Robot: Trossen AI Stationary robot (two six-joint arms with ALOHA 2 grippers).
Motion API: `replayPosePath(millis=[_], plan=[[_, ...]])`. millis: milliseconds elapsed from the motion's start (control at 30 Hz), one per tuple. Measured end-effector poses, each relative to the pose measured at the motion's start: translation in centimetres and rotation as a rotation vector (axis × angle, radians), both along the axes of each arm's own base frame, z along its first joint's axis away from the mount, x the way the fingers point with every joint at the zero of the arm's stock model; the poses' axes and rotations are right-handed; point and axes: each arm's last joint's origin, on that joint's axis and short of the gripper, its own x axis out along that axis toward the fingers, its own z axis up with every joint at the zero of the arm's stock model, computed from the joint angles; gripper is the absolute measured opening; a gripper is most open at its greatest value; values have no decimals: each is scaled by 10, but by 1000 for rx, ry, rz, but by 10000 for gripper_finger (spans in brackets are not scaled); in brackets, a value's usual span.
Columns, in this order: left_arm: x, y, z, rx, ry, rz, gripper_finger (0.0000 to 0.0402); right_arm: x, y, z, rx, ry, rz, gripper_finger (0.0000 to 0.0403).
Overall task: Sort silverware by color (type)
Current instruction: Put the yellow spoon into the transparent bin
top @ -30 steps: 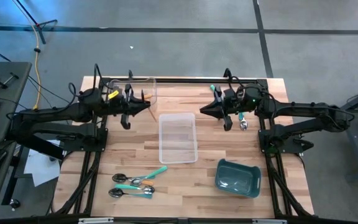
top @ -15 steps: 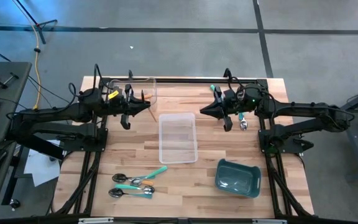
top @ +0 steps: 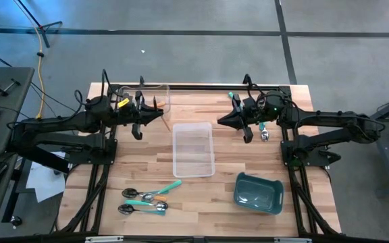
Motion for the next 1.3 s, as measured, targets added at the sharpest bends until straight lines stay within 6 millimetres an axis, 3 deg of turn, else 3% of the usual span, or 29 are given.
replayPosePath(millis=[167, 300, 500, 700, 867, 1033, 1300], plan=[[6, 5, -6, -33, 127, 117, 6, 0, 0, -1, 3, 12, 0, 0], [9, 18, 6, -6, 258, 256, 6, 0, 0, -3, 7, 28, 0, 0], [7, 59, 20, 10, 557, 457, 6, 0, 0, -3, 8, 36, 0, 0], [5, 103, 17, 12, 890, 537, 6, 0, 0, -5, 12, 51, 0, 0], [8, 133, -1, 12, 1146, 502, 6, 0, 0, -6, 14, 61, -1, 0], [9, 154, -32, -128, 1331, 432, 6, 0, 0, -6, 15, 65, -15, 0], [19, 174, -76, -231, 1448, 368, 7, 0, -1, -8, 14, 83, -28, 0]])
